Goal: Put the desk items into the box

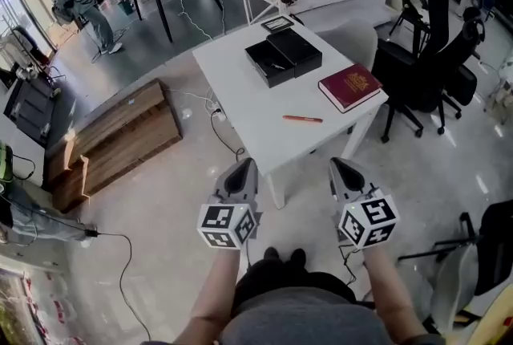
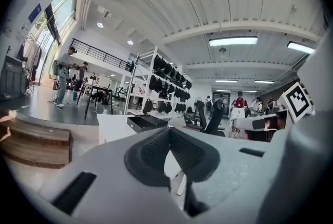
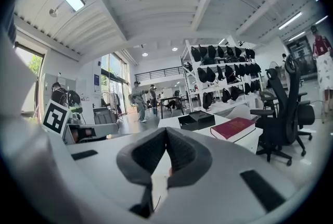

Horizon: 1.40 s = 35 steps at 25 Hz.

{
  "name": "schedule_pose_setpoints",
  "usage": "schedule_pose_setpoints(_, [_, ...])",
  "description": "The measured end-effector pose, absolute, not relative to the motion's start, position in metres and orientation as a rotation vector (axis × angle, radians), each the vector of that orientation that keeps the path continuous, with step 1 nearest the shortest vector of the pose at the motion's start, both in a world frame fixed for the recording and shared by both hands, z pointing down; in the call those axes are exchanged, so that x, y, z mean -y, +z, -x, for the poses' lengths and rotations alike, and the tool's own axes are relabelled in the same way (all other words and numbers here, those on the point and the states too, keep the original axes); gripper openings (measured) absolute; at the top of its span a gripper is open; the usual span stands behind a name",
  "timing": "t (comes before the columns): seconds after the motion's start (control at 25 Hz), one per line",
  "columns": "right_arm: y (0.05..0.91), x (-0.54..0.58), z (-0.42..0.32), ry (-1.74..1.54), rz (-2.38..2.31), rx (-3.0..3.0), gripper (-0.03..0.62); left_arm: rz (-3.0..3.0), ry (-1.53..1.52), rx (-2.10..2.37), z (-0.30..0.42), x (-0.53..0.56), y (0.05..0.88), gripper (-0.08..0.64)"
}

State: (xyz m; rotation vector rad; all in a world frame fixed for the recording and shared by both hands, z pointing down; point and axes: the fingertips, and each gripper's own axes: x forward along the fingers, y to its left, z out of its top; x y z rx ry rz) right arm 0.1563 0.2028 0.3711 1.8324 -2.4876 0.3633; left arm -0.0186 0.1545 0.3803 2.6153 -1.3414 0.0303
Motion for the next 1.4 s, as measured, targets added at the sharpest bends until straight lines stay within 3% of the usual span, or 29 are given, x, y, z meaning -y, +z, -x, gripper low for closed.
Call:
schedule_pose_setpoints(0.52, [0.372, -0.196, -0.151, 0.346, -1.731, 2.540, 0.005, -2.585, 0.042, 1.408, 0.027, -0.160, 0.382, 0.006])
schedule_pose_setpoints(0.6, [0.372, -0.192, -0.148, 0.348, -1.695, 2.553, 0.062, -2.582, 0.049, 1.411, 0.028, -0.157, 0.383, 0.006])
schedule_pose_setpoints(0.96, [0.379, -0.159, -0.151, 0.345, -1.650, 2.549, 0.120, -2.563, 0.063, 1.425, 0.033, -0.125, 0.393, 0.006])
schedule_pose_setpoints(1.4, [0.394, -0.093, -0.159, 0.325, -1.658, 2.488, 0.129, -2.528, 0.058, 1.408, 0.036, -0.048, 0.412, 0.006])
